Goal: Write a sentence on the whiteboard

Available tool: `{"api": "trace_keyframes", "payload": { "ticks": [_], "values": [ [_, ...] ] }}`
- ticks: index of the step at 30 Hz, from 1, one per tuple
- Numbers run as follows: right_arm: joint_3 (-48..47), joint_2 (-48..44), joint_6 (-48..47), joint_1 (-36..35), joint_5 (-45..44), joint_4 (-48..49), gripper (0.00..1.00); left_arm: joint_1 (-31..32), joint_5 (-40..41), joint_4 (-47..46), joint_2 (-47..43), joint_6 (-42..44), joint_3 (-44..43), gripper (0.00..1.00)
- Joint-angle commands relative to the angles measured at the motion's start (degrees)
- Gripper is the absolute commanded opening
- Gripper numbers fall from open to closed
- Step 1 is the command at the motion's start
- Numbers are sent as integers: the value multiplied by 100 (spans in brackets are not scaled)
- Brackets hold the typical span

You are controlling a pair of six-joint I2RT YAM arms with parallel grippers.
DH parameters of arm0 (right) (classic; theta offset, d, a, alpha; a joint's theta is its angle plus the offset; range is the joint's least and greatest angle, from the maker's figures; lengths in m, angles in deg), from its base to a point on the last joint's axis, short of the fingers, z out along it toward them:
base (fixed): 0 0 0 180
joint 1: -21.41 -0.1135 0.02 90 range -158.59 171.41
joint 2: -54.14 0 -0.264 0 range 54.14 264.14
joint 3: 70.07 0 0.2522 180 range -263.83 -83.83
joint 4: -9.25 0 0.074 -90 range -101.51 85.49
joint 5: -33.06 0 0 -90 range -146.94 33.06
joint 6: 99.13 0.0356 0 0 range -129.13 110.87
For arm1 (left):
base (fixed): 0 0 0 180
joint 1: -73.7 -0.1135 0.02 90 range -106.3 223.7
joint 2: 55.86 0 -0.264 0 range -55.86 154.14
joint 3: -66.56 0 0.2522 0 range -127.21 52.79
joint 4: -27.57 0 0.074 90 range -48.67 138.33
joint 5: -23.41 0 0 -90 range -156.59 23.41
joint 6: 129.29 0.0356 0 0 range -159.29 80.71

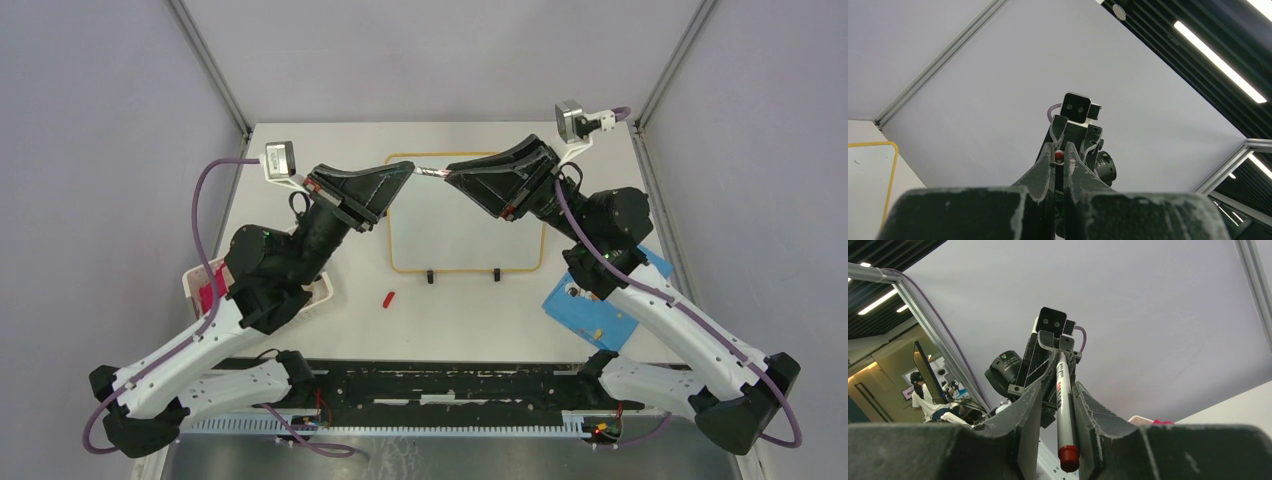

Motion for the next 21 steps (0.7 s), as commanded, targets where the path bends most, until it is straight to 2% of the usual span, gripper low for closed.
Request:
{"api": "trace_keyframes", "payload": {
  "ticks": [1, 11, 16, 21],
  "values": [
    [-121, -159, 8, -23, 197, 287, 35, -4, 24, 438, 67, -33, -272, 2],
    [-78, -217, -38, -17, 92, 280, 29, -4, 32, 650, 96, -7, -316, 2],
    [2, -249, 10, -13, -15, 411, 33, -4, 34, 661, 79, -6, -283, 2],
    [36, -249, 42, -19, -54, 463, 31, -4, 60, 661, 52, -23, -222, 2]
  ]
}}
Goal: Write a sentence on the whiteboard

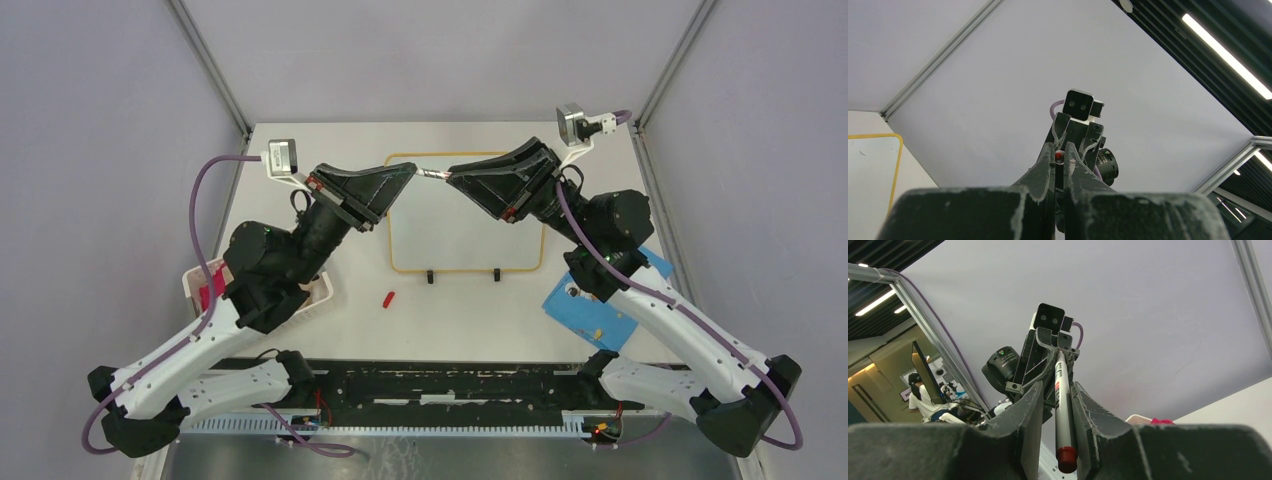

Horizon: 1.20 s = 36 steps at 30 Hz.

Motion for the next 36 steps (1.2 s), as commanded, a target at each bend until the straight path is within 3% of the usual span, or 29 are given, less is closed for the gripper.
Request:
{"api": "trace_keyframes", "payload": {
  "ticks": [1, 5, 15, 24, 29, 31, 36],
  "values": [
    [-54, -154, 64, -15, 30, 493, 30, -4, 120, 254, 18, -24, -36, 2],
    [-20, -176, 68, -19, 8, 529, 27, -4, 111, 254, 23, -15, -35, 2],
    [79, -219, 94, -25, -124, 635, 32, -4, 98, 245, -11, -112, 35, 2],
    [83, -203, 106, -24, -68, 656, 19, -5, 137, 254, -30, -112, 66, 2],
    [81, -233, 15, -22, -4, 532, 2, -5, 147, 275, -34, -75, 57, 2],
    [91, -292, -125, -19, 0, 396, 0, -5, 140, 339, -28, -34, 38, 12],
    [-61, -581, -1022, -23, -137, -593, 0, -8, 201, 659, -130, 191, 11, 63]
  ]
}}
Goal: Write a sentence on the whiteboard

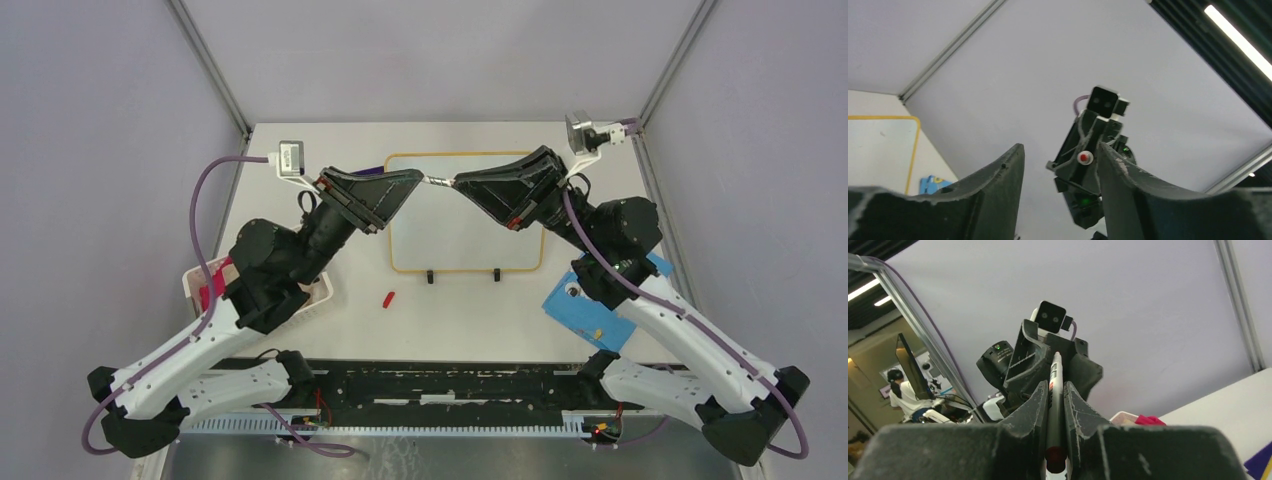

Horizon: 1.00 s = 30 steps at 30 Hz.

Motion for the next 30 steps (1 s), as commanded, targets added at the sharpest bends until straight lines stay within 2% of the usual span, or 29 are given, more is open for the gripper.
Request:
{"api": "trace_keyframes", "payload": {
  "ticks": [1, 6, 11, 15, 20, 25, 30],
  "values": [
    [-280, -486, -1105, -17, -160, -770, 0, -11, 218, 475, -128, 269, -15, 69],
    [-437, -986, -2588, -19, -1136, -2398, 0, -10, 464, 1196, -506, 716, -18, 82],
    [-301, -1510, -3737, -20, -2356, -3531, 0, -10, 1102, 2379, -1111, 1434, 48, 84],
    [-93, -1691, -4356, -24, -3192, -4013, 0, -10, 1360, 3081, -1439, 2054, 213, 84],
    [561, -1859, -4793, -19, -4063, -4090, 0, -10, 1659, 3719, -1577, 2844, 537, 87],
    [1201, -1900, -4970, -41, -4745, -3913, 0, -12, 1705, 3327, -1528, 3188, 999, 89],
    [1605, -1806, -5151, -181, -5464, -3764, 0, -10, 1972, 2874, -994, 3351, 1297, 90]
  ]
}}
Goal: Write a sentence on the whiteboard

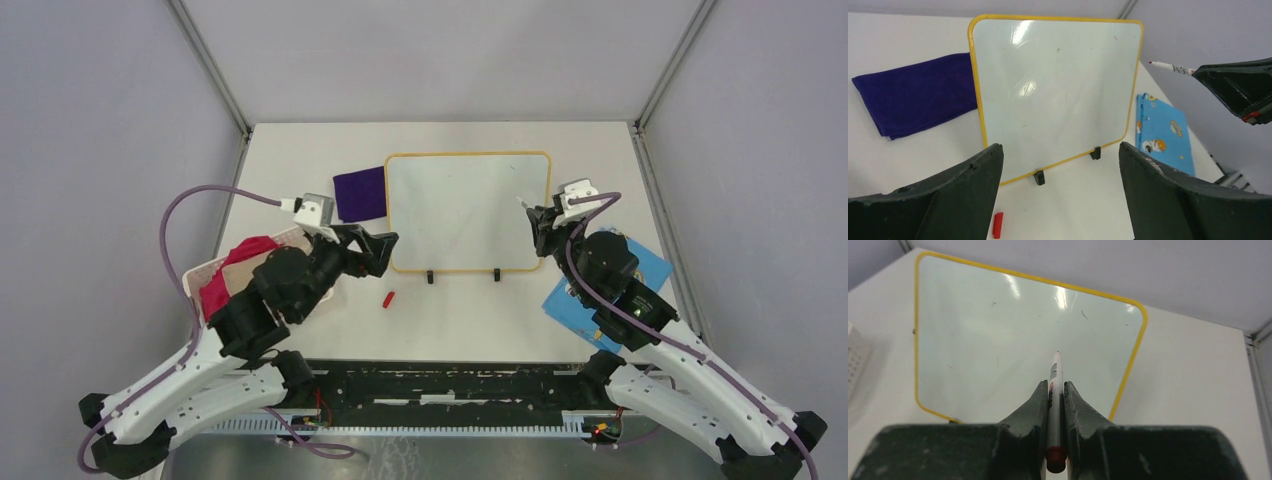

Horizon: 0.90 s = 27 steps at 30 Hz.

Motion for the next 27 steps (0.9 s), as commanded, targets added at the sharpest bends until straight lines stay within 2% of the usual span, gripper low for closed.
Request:
{"api": "trace_keyframes", "payload": {
  "ticks": [1, 6, 10, 16, 23, 27],
  "values": [
    [86, 22, -475, -202, -1087, 268, 0, -8, 292, -581, 500, 633, 142, 90],
    [47, 233, -911, -687, -1927, 398, 0, -21, 322, -414, 1214, 1263, 3, 99],
    [57, 516, -876, -1027, -2263, 432, 0, -26, 315, -708, 1518, 1401, 91, 100],
    [521, 450, -358, -1066, -1316, 1161, 0, -26, -182, -436, 1595, 944, 75, 97],
    [442, 566, 13, -1060, -485, 1782, 0, -26, -16, -77, 243, 712, 529, 99],
    [213, 882, 44, -1005, 106, 1983, 0, -26, 310, -15, -75, 982, 532, 100]
  ]
}}
